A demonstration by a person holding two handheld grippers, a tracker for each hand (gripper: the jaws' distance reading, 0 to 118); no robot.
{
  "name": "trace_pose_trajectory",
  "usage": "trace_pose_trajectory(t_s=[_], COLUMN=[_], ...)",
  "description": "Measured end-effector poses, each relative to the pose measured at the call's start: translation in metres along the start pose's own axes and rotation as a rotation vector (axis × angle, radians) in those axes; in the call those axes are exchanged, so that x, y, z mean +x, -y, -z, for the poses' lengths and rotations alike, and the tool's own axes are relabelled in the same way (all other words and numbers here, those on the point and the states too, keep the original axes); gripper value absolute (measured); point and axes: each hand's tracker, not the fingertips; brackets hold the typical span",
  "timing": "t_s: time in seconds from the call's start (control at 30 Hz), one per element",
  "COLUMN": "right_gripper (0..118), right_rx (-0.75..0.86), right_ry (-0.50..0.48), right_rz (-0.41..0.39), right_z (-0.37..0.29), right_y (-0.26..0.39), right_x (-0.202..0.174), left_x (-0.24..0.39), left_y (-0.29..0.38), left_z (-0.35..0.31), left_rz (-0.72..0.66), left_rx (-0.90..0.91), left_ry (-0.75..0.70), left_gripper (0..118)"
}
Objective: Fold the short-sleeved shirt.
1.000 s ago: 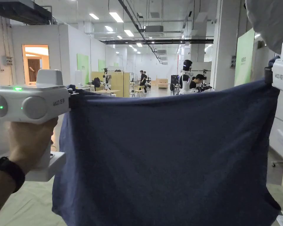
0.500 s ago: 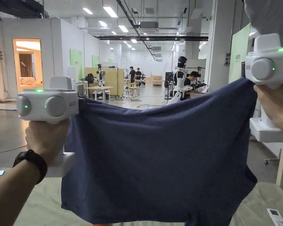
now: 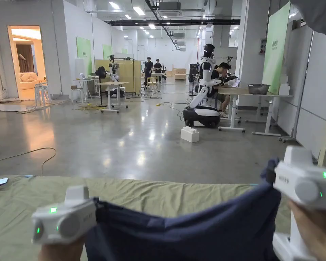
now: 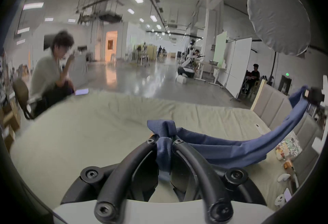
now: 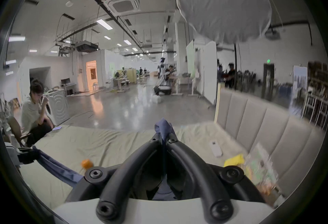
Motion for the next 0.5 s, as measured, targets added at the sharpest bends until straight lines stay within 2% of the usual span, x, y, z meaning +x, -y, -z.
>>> trace_pose_trajectory(t_s=[0.03,0.07,0.1,0.17,0.2,0.23,0.27,0.3,0.33,0.37,0.5], right_gripper=[2,2,2,2,2,2,2,2,2,2,2], right_rx=[0.010,0.015,-0.043,-0.023,-0.061,-0.057,-0.106,-0.155,-0.142,-0.133,-0.162], right_ry=[-0.002,-0.006,0.034,0.002,-0.044,-0.029,-0.002,-0.028,-0.026,-0.022,-0.013], right_rz=[-0.028,-0.024,0.010,0.019,0.003,-0.022,0.011,0.041,0.057,0.032,0.027], right_z=[-0.007,-0.016,-0.034,-0.059,-0.065,-0.085,-0.096,-0.106,-0.120,-0.149,-0.220], right_y=[0.019,0.036,0.055,0.084,0.095,0.108,0.122,0.134,0.146,0.160,0.193], right_x=[0.007,0.015,0.012,0.028,0.037,0.035,0.040,0.048,0.054,0.050,0.051], left_x=[-0.005,-0.009,-0.014,-0.027,-0.032,-0.039,-0.051,-0.058,-0.065,-0.073,-0.099], left_y=[0.022,0.040,0.056,0.086,0.101,0.116,0.131,0.144,0.155,0.164,0.201], left_z=[-0.007,-0.014,-0.020,-0.047,-0.058,-0.074,-0.084,-0.098,-0.110,-0.125,-0.189], left_rz=[-0.035,-0.040,-0.053,-0.077,-0.087,-0.116,-0.137,-0.155,-0.137,-0.140,-0.096], left_rx=[-0.016,-0.037,-0.039,-0.060,-0.067,-0.088,-0.079,-0.077,-0.080,-0.094,-0.156], left_ry=[0.035,0.044,0.052,0.092,0.085,0.083,0.117,0.132,0.108,0.111,0.237], left_gripper=[11,11,11,11,11,11,11,11,11,11,11])
